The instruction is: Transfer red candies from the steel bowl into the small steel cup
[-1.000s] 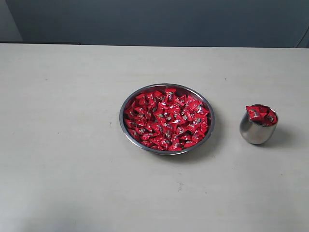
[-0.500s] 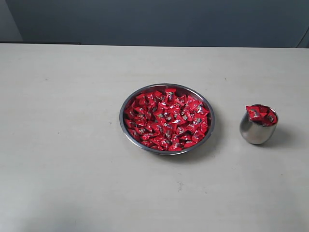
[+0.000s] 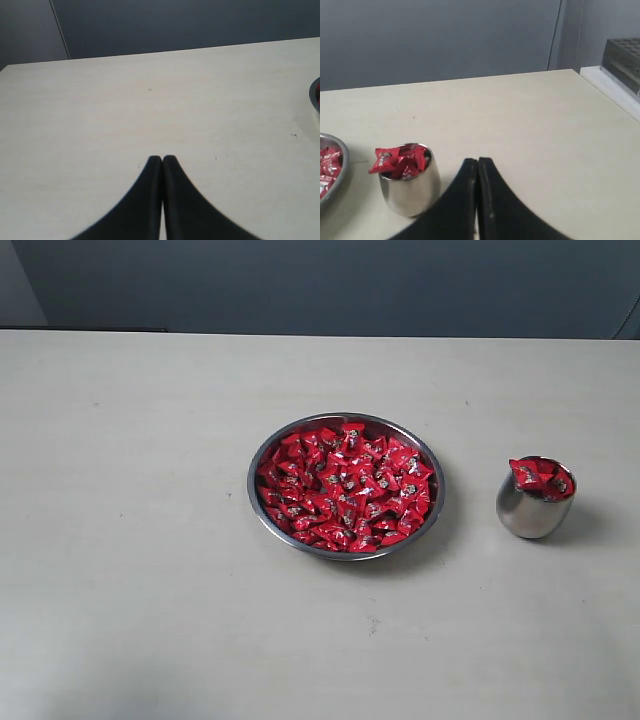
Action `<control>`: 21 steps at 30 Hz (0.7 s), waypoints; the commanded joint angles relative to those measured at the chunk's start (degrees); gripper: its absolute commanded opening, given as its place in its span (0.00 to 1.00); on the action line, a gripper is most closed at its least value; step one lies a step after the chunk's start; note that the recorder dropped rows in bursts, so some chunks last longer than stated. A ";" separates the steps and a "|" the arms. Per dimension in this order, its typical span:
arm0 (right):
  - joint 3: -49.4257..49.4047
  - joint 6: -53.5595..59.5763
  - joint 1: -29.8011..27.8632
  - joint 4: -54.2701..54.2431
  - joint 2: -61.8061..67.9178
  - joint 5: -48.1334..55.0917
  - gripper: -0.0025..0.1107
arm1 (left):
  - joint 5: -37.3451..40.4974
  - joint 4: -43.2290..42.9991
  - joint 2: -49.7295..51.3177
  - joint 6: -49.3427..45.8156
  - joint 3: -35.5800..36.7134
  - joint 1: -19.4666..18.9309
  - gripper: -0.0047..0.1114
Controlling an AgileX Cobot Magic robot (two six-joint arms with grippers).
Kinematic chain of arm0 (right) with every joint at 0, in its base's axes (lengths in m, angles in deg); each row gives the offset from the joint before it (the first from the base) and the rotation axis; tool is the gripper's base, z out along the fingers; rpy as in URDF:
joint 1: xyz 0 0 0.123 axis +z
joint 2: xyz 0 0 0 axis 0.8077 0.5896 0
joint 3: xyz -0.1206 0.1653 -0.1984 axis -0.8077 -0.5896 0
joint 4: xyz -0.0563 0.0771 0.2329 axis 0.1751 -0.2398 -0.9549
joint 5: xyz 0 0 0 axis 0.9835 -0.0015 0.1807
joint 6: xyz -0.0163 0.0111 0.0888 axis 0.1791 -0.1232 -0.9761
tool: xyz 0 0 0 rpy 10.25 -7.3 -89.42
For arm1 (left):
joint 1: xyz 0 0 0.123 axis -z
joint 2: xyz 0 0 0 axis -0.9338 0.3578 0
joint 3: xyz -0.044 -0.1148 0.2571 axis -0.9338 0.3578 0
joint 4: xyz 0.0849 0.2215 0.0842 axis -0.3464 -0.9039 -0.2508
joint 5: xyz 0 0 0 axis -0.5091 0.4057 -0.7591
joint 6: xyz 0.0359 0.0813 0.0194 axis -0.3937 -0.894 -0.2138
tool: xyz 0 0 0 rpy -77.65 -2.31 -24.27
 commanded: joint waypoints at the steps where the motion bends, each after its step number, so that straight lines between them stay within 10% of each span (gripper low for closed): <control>1: -1.71 0.43 -0.29 0.90 -1.97 1.94 0.02 | -0.48 -0.07 -0.27 0.11 0.11 0.01 0.04; 21: -3.34 0.43 -0.29 -1.05 -3.59 2.85 0.02 | -0.48 -0.07 -0.27 0.11 0.11 0.01 0.04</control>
